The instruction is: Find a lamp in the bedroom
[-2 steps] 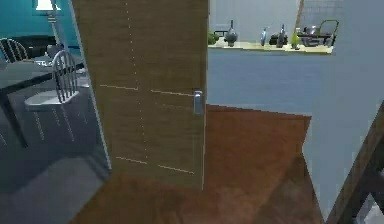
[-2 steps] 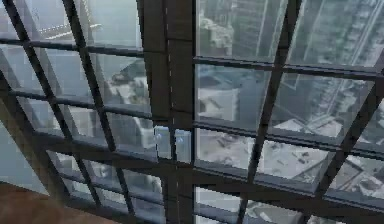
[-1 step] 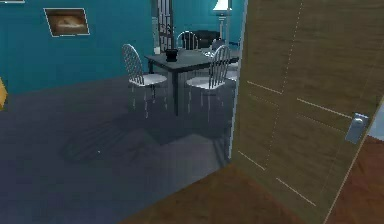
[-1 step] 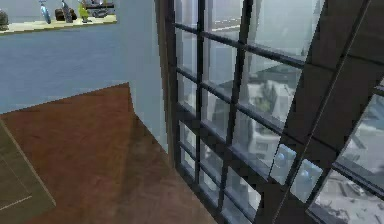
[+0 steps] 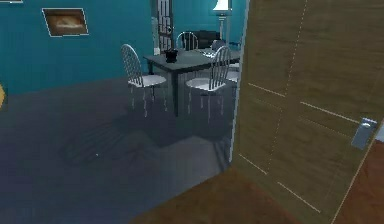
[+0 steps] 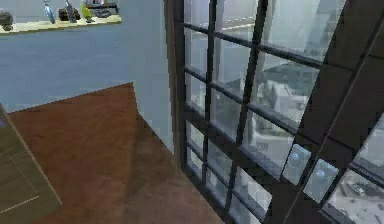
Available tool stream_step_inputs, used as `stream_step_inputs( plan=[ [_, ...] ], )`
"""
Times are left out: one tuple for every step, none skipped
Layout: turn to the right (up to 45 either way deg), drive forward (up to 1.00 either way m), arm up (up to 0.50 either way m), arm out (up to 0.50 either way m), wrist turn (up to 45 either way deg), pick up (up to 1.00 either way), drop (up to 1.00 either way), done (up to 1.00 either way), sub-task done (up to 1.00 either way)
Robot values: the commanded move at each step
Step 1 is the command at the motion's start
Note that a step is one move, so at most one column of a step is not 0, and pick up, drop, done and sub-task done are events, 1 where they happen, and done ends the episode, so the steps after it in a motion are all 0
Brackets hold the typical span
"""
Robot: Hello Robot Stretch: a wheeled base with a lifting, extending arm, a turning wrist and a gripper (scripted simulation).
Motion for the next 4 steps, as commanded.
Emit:
stream_step_inputs(
  plan=[
    [-39.0, 0.0, 0.0, 0.0, 0.0, 0.0, 0.0, 0.0, 0.0],
    [0.0, 1.0, 0.0, 0.0, 0.0, 0.0, 0.0, 0.0, 0.0],
    [0.0, 0.35, 0.0, 0.0, 0.0, 0.0, 0.0, 0.0, 0.0],
    [0.0, 1.0, 0.0, 0.0, 0.0, 0.0, 0.0, 0.0, 0.0]
  ],
)
